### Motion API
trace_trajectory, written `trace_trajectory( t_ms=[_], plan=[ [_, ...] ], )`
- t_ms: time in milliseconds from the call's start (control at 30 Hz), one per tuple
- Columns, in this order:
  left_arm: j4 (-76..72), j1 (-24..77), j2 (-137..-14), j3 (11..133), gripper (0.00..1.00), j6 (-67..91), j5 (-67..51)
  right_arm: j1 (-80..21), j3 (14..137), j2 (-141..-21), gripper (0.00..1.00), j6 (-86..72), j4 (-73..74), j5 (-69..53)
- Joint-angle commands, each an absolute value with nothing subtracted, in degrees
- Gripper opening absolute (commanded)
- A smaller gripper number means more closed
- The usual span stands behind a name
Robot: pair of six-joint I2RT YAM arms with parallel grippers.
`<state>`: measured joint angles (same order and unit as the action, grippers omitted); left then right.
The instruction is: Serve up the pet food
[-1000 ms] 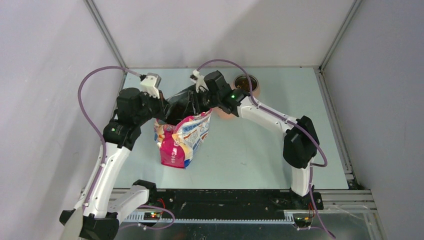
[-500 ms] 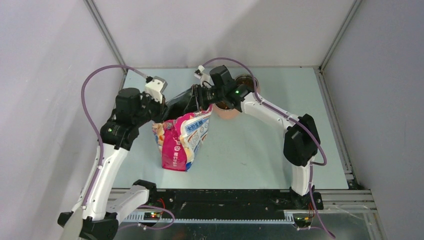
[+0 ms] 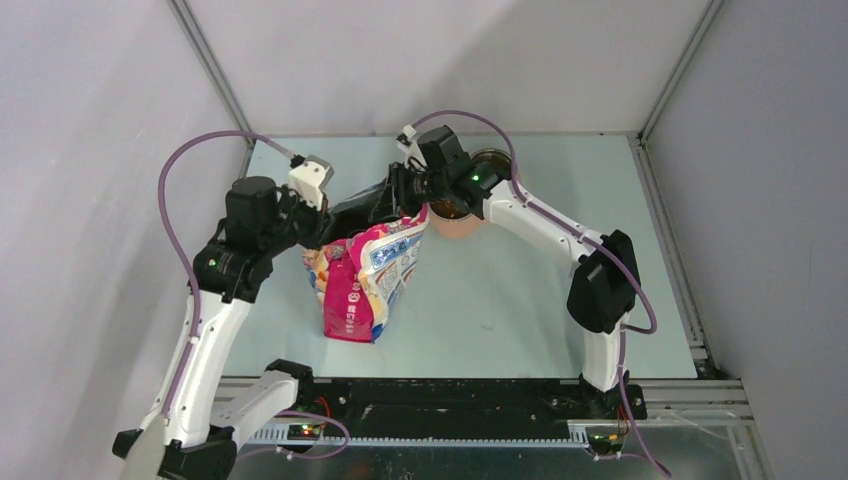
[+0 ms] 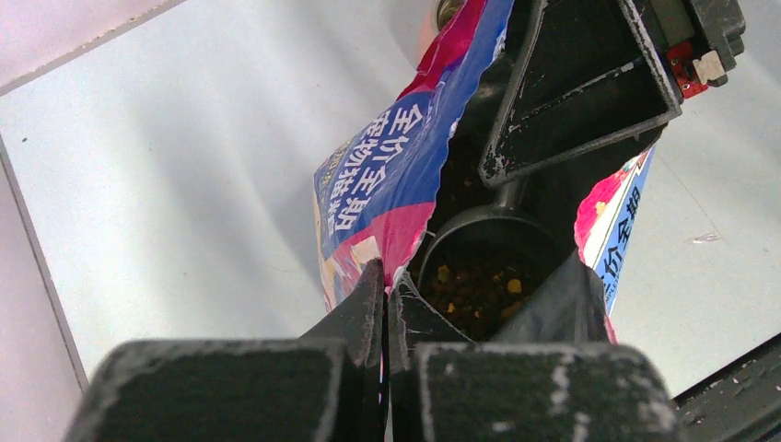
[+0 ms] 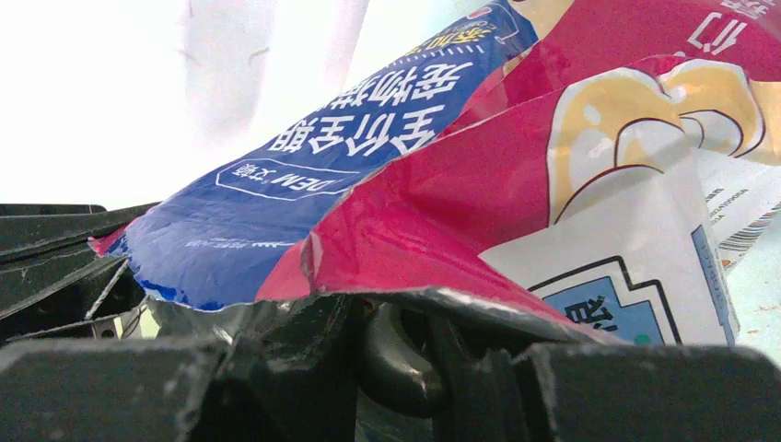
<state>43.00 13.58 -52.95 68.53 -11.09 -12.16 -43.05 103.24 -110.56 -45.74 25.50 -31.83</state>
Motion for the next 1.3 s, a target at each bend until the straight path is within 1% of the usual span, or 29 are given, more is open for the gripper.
trace_trajectory(
  t_ms=[0, 333, 633, 767, 900, 933, 1000, 1133, 1267],
  plan=[
    [44.20, 13.21, -50.95, 72.33, 0.00, -12.00, -11.45, -41.50, 106.24, -105.48, 0.00, -52.93, 25.27, -30.82],
    [43.72, 13.18, -51.07, 70.80, 0.00, -11.74, -12.58, -39.51, 109.35, -104.71, 0.00, -50.51, 23.81, -30.50],
    [43.15, 13.18, -52.60, 70.84, 0.00, -9.26, -16.44, -40.44, 104.55, -101.14, 0.00, -51.44, 19.39, -34.52],
    [42.76, 13.18, -52.73, 70.88, 0.00, -8.04, -17.74, -40.70, 105.30, -100.82, 0.00, -48.59, 20.35, -31.46],
    [42.55, 13.18, -53.03, 71.21, 0.00, -7.53, -17.93, -42.06, 109.41, -102.09, 0.00, -43.77, 26.33, -22.48],
    [42.50, 13.18, -53.18, 71.29, 0.00, -7.54, -17.97, -42.52, 111.51, -103.00, 0.00, -41.68, 28.75, -18.04],
    [42.39, 13.18, -53.25, 71.43, 0.00, -7.50, -17.97, -43.67, 113.40, -104.14, 0.00, -40.26, 30.04, -15.17],
    [42.32, 13.18, -53.08, 71.50, 0.00, -7.56, -17.79, -45.25, 115.18, -105.77, 0.00, -39.00, 31.16, -11.72],
    [42.42, 13.18, -52.76, 71.22, 0.00, -7.85, -17.63, -45.89, 115.91, -106.52, 0.00, -39.11, 30.90, -11.92]
  ],
)
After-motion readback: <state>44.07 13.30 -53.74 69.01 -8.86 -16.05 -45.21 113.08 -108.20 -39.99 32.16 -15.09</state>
